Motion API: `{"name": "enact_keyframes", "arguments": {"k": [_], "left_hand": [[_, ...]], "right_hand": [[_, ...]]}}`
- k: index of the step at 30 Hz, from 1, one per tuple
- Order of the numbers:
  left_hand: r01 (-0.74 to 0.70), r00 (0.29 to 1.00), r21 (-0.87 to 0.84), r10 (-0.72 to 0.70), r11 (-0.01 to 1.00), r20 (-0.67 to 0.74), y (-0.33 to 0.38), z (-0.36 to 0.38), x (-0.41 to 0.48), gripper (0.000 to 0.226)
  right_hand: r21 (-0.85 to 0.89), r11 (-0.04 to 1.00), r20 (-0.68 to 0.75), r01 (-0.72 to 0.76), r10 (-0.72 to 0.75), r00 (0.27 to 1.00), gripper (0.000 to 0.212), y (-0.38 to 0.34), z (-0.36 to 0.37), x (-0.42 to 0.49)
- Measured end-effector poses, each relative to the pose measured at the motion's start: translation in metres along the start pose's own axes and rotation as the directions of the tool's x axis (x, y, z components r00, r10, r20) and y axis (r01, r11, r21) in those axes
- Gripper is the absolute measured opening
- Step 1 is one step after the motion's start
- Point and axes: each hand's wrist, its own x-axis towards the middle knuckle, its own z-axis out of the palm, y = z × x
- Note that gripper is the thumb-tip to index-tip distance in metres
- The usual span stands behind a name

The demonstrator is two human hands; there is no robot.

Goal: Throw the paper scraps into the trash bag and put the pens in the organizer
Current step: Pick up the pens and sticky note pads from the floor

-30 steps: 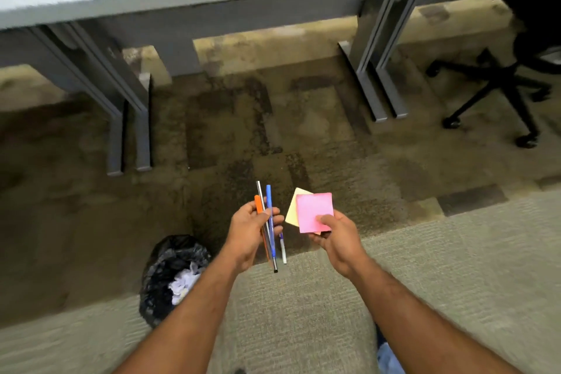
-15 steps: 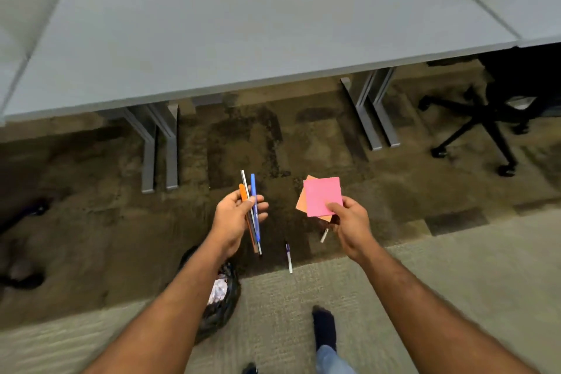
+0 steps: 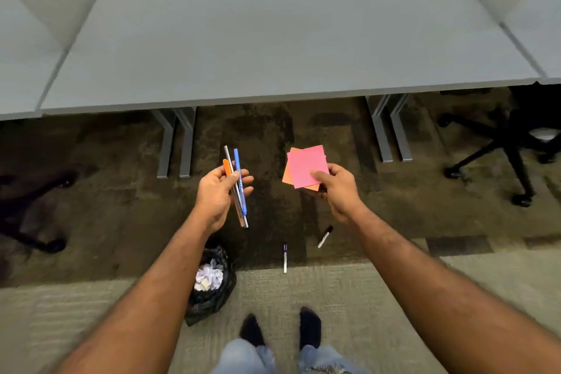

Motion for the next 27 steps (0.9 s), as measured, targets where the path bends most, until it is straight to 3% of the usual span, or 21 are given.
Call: {"name": "enact_keyframes", "arguments": {"k": [9,20,27], "left_hand": [[-0.036,0.999,0.039,0.035,0.999,0.028,0.045,-0.014,0.055,0.031],[-0.069,0.994,0.085,0.061,0.994,0.096,0.137,-0.024,0.138,0.023],[-0.089,0.992,0.083,0.081,0.993,0.092,0.17,-0.026,0.188,0.025]], "right_hand": [[-0.034,0.999,0.001,0.039,-0.039,0.999,0.023,-0.035,0.05,0.047],[0.024,0.997,-0.074,0.069,-0.067,0.995,0.039,-0.097,0.12,0.105],[0.078,0.994,-0.004,0.081,-0.081,0.997,0.044,-0.129,0.158,0.154]]}}
